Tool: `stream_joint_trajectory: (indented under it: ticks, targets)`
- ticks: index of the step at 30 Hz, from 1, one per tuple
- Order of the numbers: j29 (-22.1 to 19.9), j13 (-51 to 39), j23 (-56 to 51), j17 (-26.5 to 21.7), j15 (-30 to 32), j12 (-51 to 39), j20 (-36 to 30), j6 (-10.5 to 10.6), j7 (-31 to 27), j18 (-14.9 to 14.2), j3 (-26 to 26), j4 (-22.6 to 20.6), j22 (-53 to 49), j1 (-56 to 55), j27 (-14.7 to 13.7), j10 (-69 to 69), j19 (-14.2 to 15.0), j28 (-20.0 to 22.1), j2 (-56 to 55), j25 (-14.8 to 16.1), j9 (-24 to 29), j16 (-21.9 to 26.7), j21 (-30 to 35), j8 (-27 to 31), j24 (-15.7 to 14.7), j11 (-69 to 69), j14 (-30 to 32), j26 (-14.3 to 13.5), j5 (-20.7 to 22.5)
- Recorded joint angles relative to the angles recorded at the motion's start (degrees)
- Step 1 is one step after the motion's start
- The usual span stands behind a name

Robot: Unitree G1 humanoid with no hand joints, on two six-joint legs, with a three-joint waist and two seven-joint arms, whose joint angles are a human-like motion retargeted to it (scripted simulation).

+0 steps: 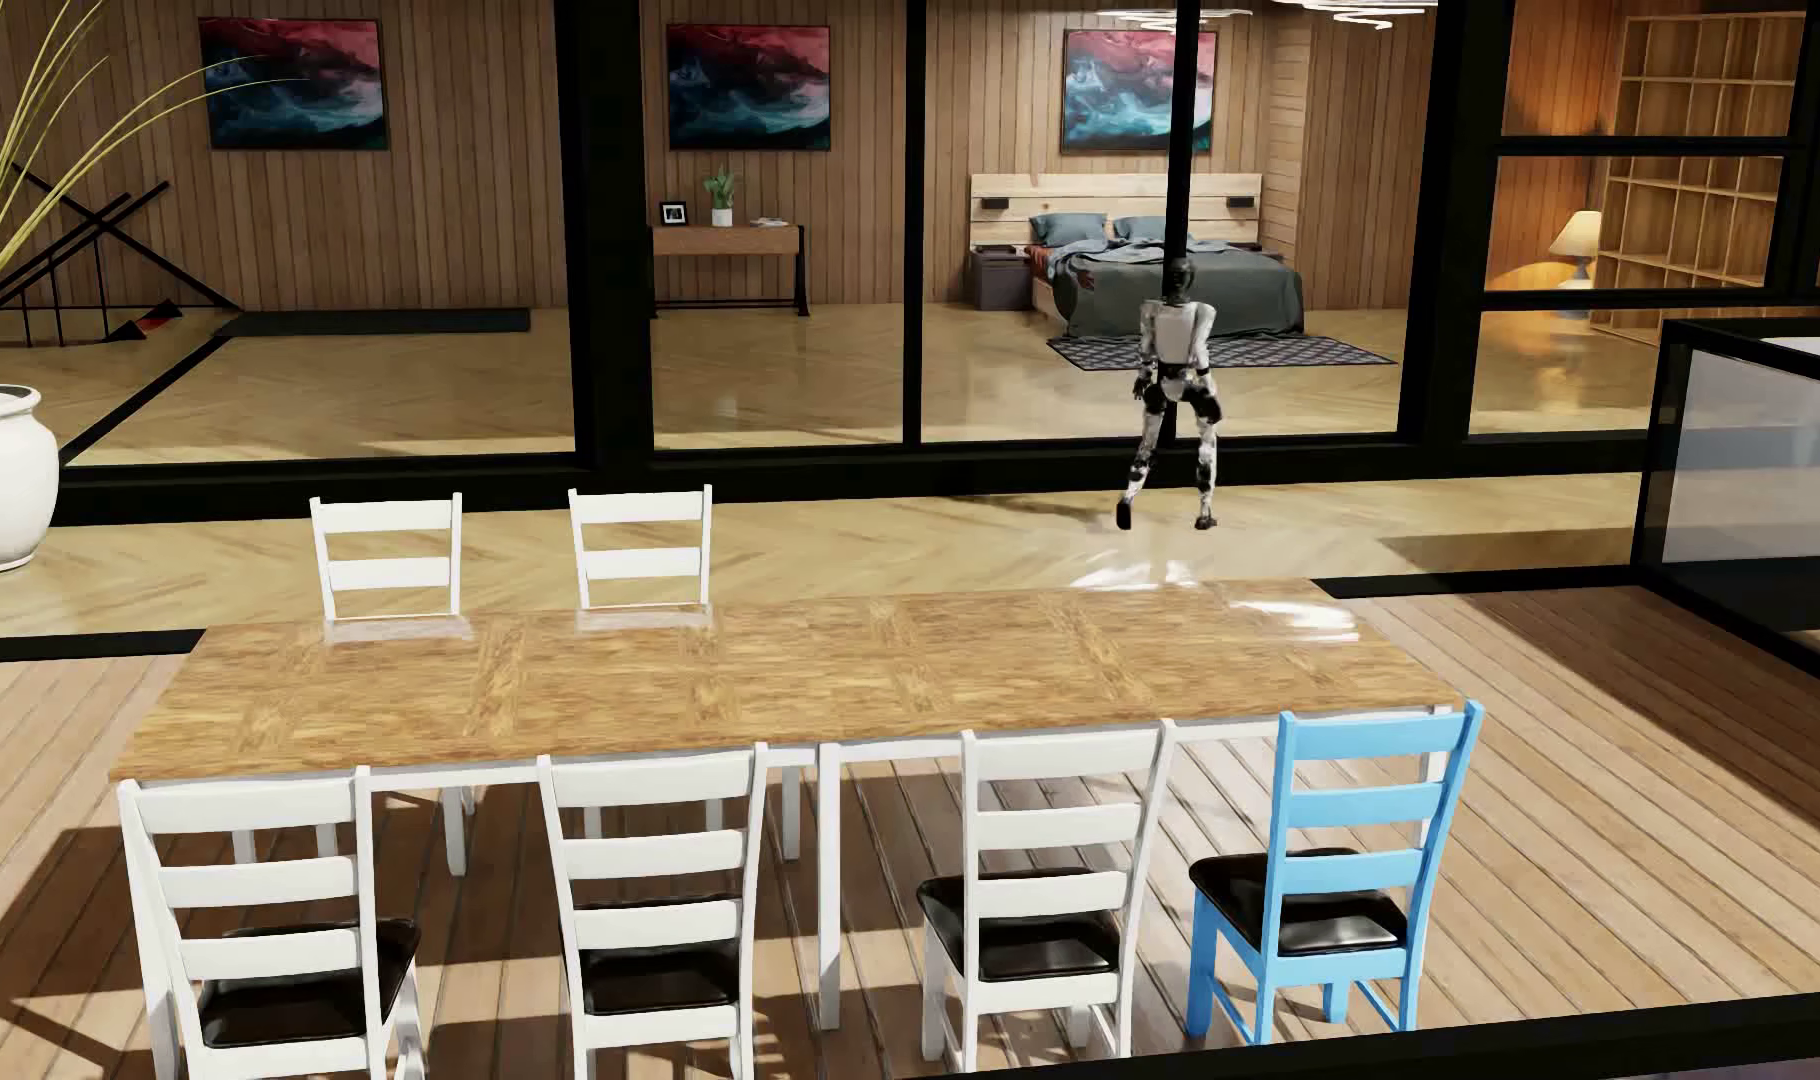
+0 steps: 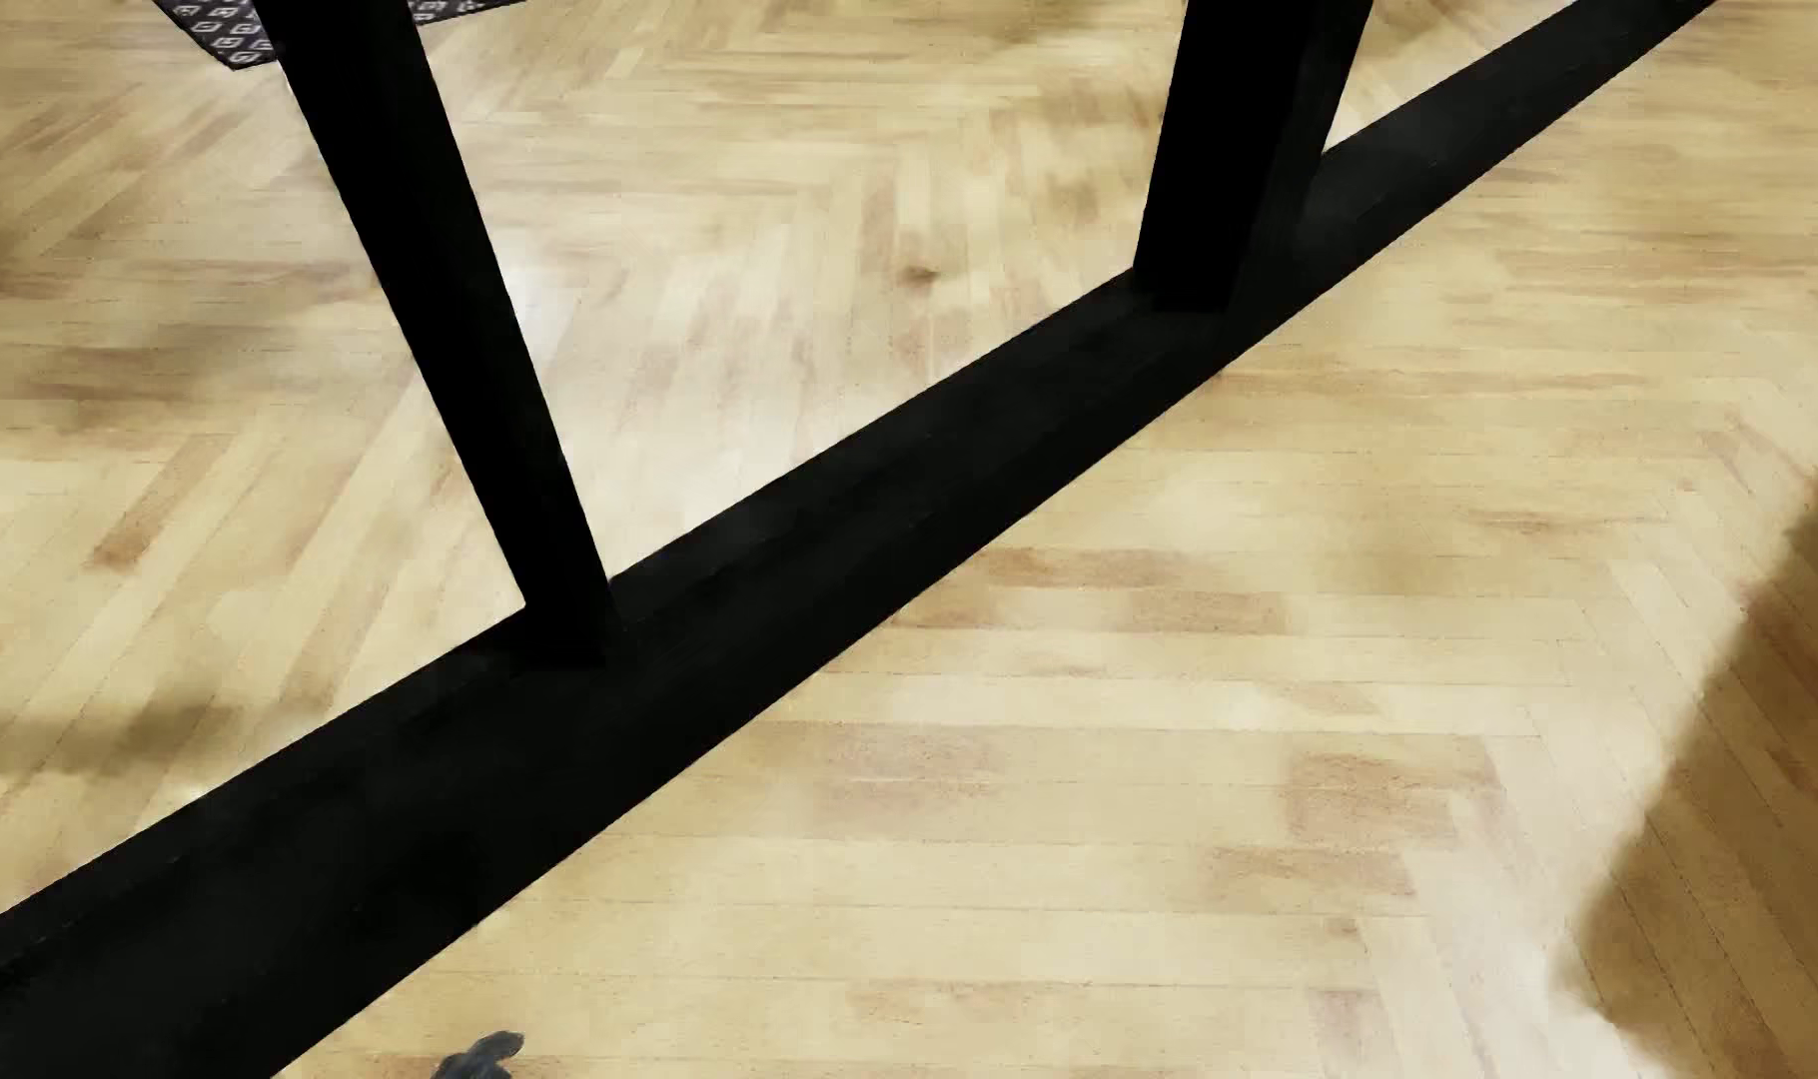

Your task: Walk to the table

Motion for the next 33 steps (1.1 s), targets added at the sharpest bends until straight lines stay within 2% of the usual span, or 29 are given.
stream_joint_trajectory:
  ticks: [1,2,4,5,6,8,9,10,11,12,14,16,17,18,19,21,22,23,24,25,26,28,29,30,31,33]
  targets:
    - [-1.7,-3.2,-0.9,-0.3,-1.1,1.0,1.9,0.9,0.5,0.8,0.4,2.6,4.5,-5.4,-0.6,7.6,-0.5,-0.8,1.8,0.9,-0.1,-0.7,0.1,-0.5,-0.3,-1.0,1.9,2.8,1.0]
    - [-3.0,-7.4,-1.1,-1.0,-2.0,2.7,1.6,1.9,1.2,1.7,1.1,4.2,7.4,-10.4,-1.1,12.5,-0.9,-2.9,3.4,2.3,-0.2,-0.5,-0.2,-0.4,1.2,-2.1,-0.4,3.2,1.9]
    - [-4.5,-16.3,-1.0,-2.7,-3.6,8.5,-2.6,3.3,3.7,3.3,2.9,5.6,8.8,-18.1,-1.2,14.1,-1.3,-6.6,6.4,4.7,-0.5,0.1,-0.1,1.1,7.5,-4.1,-3.6,-0.8,3.3]
    - [-5.0,-20.1,-1.5,-3.6,-4.5,11.7,-2.5,3.8,5.4,3.5,4.0,5.6,7.5,-20.7,-0.8,10.7,-1.5,-7.4,7.8,5.4,-0.7,-0.5,0.1,1.9,8.7,-4.9,-4.2,-2.9,3.8]
    - [-5.7,-23.2,-2.8,-4.3,-5.4,14.5,-0.7,4.2,7.4,3.8,5.0,5.2,5.9,-22.5,-0.5,4.5,-1.7,-7.8,9.1,6.3,-1.0,-1.7,0.2,2.5,7.9,-5.6,-5.2,-4.2,4.1]
    - [-8.2,-26.8,-7.8,-5.5,-7.6,18.4,4.0,4.7,13.4,3.0,6.4,3.6,3.9,-22.2,-0.4,-15.8,-2.1,-8.5,11.3,9.5,-1.7,-4.3,0.5,2.7,4.3,-6.3,-6.6,-4.7,4.4]
    - [-9.8,-27.5,-10.8,-6.2,-9.1,19.5,4.6,4.9,17.9,2.8,6.6,2.4,3.9,-20.2,-0.8,-27.1,-2.1,-9.0,12.4,12.1,-2.0,-4.8,0.6,2.5,4.0,-6.1,-4.8,-4.5,4.4]
    - [-11.2,-27.5,-13.7,-7.2,-10.8,20.1,3.5,5.0,24.3,5.6,6.5,1.8,4.4,-17.8,-1.4,-34.9,-2.2,-9.8,13.4,15.0,-2.3,-4.6,1.0,1.9,5.4,-5.1,-2.2,-4.5,4.3]
    - [-12.1,-27.0,-16.4,-8.3,-12.6,20.0,1.4,4.8,30.2,10.0,6.2,2.0,5.3,-16.0,-1.9,-37.1,-2.1,-11.0,13.7,18.1,-2.5,-3.9,1.3,1.0,7.8,-2.7,-2.3,-4.7,4.1]
    - [-12.7,-25.7,-18.9,-9.4,-13.4,19.2,-1.0,4.4,31.1,10.8,6.0,1.6,6.2,-15.1,-1.9,-36.1,-1.9,-12.4,13.4,20.9,-2.5,-3.0,1.2,-0.2,10.7,1.3,-4.6,-5.3,3.5]
    - [-14.3,-20.8,-22.6,-10.4,-8.3,16.3,-3.3,2.9,28.2,9.8,5.7,-1.0,6.4,-14.4,-0.5,-33.1,-1.5,-13.3,8.8,24.8,-2.0,-2.4,-0.2,-3.0,14.6,16.2,-7.6,-5.6,0.9]
    - [-13.5,-15.4,-21.9,-9.7,0.9,14.2,-2.2,0.6,25.7,9.0,5.3,-4.7,1.9,-13.1,2.2,-32.1,0.5,-10.9,-0.7,26.2,-1.3,-3.6,-1.4,-4.2,13.7,36.6,-10.1,-7.0,-2.9]
    - [-11.8,-12.9,-19.9,-9.4,3.1,13.5,-1.7,-0.6,24.0,8.6,5.0,-6.6,-1.7,-12.2,3.3,-32.7,2.1,-9.1,-4.9,25.6,-1.0,-4.1,-1.0,-4.1,11.8,44.3,-10.7,-8.8,-4.3]
    - [-9.8,-10.5,-16.6,-9.1,2.2,13.0,-1.6,-1.7,21.6,8.2,4.6,-8.4,-5.4,-11.3,3.9,-33.6,2.1,-7.5,-8.3,24.0,-0.8,-4.4,-0.1,-3.6,9.2,48.9,-10.9,-10.9,-4.8]
    - [-7.1,-8.3,-12.9,-9.0,0.4,12.2,-1.2,-2.7,18.5,7.6,4.1,-10.1,-8.8,-10.2,3.8,-34.9,1.3,-5.9,-10.8,21.4,-0.6,-4.6,1.0,-2.7,6.3,50.5,-10.6,-12.5,-4.4]
    - [-0.2,-4.8,-4.2,-7.9,-2.4,10.9,-0.7,-4.3,11.5,6.1,2.9,-12.4,-13.7,-8.2,2.6,-38.1,2.9,-3.4,-12.9,15.5,-0.7,-4.8,2.9,1.2,2.1,45.2,-9.8,-14.5,-1.4]
    - [4.3,-3.4,0.1,-7.3,-4.4,10.5,-1.3,-4.8,7.7,5.2,2.2,-13.2,-15.8,-8.0,1.2,-38.4,4.4,-3.0,-12.3,12.9,-0.7,-4.7,3.4,5.7,1.0,38.6,-9.9,-15.4,1.7]
    - [8.8,-2.0,3.2,-6.8,-5.1,10.1,-2.3,-5.0,3.6,4.5,1.5,-13.9,-17.3,-8.4,-0.8,-37.8,5.9,-3.2,-9.9,10.5,-0.9,-4.3,3.3,13.3,0.7,29.8,-10.3,-16.1,5.9]
    - [12.5,-0.4,4.6,-6.3,-4.6,9.5,-3.2,-4.9,-0.8,4.0,0.9,-14.8,-18.2,-8.9,-2.7,-37.5,6.2,-4.0,-5.8,8.6,-1.0,-3.7,2.6,23.3,0.9,19.7,-10.5,-16.5,9.7]
    - [14.6,1.2,4.7,-5.6,-5.4,8.9,-4.0,-4.7,-4.9,3.8,0.6,-15.9,-18.5,-9.6,-3.9,-36.8,4.8,-4.6,-1.4,6.8,-1.0,-3.3,1.7,30.2,1.3,11.9,-10.7,-16.2,10.5]
    - [14.3,2.5,3.8,-4.9,-8.0,8.2,-4.4,-4.2,-8.6,3.7,0.9,-17.3,-18.2,-11.2,-4.4,-34.4,3.8,-4.7,1.6,5.2,-0.7,-3.1,0.8,29.9,1.8,6.6,-11.1,-15.5,8.3]
    - [8.6,3.4,1.2,-3.4,-8.3,7.6,-4.0,-2.2,-15.0,2.7,2.1,-19.9,-17.7,-18.5,-4.2,-23.8,2.9,-3.7,4.3,2.8,0.4,-2.6,0.3,21.2,3.1,-1.7,-8.9,-12.4,4.0]
    - [4.8,2.9,0.6,-3.8,-8.2,8.4,-3.0,-1.0,-15.7,-0.2,2.5,-20.9,-17.4,-23.5,-3.5,-16.5,3.1,-2.8,4.5,2.1,1.0,-2.9,0.5,17.1,2.9,-2.8,-5.3,-10.9,3.0]
    - [2.0,1.5,1.2,-5.4,-8.4,10.0,-1.8,0.3,-13.8,-4.4,2.9,-20.7,-16.7,-28.1,-2.6,-10.7,3.3,-2.2,4.6,1.3,1.5,-3.1,0.9,13.4,2.0,-3.1,-2.1,-9.8,2.2]
    - [1.1,-1.0,2.7,-7.9,-8.7,12.0,-0.7,1.3,-10.3,-6.6,3.2,-18.9,-15.4,-31.7,-1.8,-7.1,3.4,-2.2,4.9,-0.3,1.7,-2.8,1.7,10.4,0.9,-3.4,-1.1,-8.9,1.5]
    - [3.5,-7.2,5.4,-13.9,-8.8,16.6,1.6,2.8,-3.9,-4.6,3.9,-13.6,-10.8,-35.2,-1.2,-6.8,3.3,-3.5,6.5,-4.8,1.5,-0.6,3.1,5.8,0.1,-5.2,-3.3,-6.9,0.3]
